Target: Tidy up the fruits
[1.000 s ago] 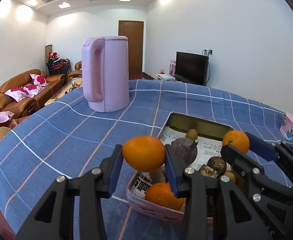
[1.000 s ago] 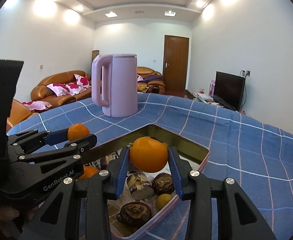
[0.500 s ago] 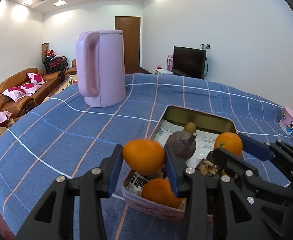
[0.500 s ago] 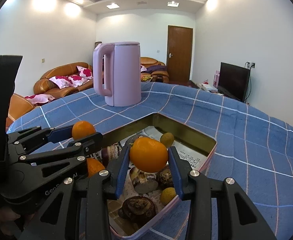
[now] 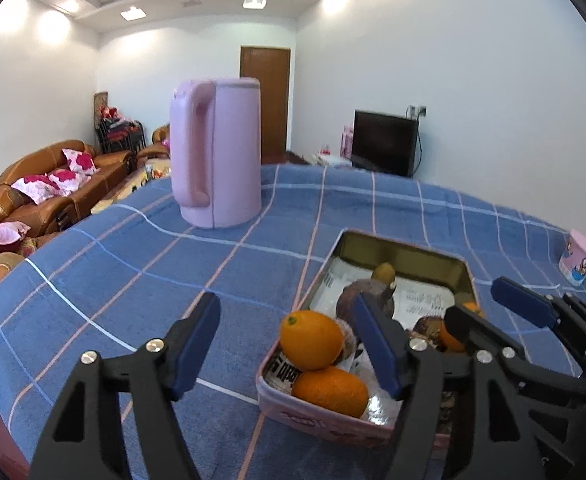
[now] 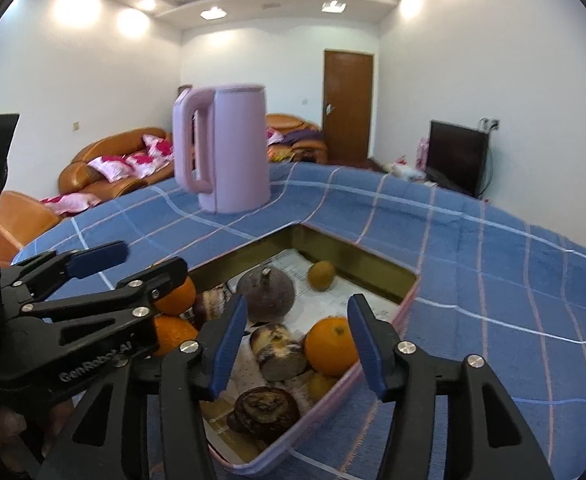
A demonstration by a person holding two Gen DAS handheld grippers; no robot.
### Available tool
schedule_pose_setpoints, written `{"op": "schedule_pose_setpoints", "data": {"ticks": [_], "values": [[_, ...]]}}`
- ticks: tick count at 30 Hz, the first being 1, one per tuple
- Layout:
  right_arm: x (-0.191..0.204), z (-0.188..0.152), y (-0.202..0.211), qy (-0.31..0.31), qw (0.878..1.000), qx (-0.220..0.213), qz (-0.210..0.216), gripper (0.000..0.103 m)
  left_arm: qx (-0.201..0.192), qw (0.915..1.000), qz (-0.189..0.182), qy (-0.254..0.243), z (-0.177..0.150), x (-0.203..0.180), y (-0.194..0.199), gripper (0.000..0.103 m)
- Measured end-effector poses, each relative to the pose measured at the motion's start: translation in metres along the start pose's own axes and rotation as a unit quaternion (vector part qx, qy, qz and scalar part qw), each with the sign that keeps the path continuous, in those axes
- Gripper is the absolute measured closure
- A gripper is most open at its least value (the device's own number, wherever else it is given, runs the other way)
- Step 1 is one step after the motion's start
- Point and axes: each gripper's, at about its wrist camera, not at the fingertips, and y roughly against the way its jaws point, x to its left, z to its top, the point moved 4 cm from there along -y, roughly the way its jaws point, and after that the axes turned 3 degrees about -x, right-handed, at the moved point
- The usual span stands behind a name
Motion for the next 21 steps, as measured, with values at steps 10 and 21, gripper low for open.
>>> {"op": "schedule_pose_setpoints", "data": {"ticks": [10, 21], "values": [[-0.019, 0.003, 0.018, -0.012, 0.998, -0.04, -0.042, 0.048, -0.023, 0.9997, 0.005, -0.001, 0.004, -0.002, 0.006, 0.027], [-0.023, 0.003, 0.022, -0.017, 0.998, -0.05, -0.047, 0.048, -0.027, 0.9996, 0.007, -0.002, 0.003, -0.002, 0.006, 0.027]]}}
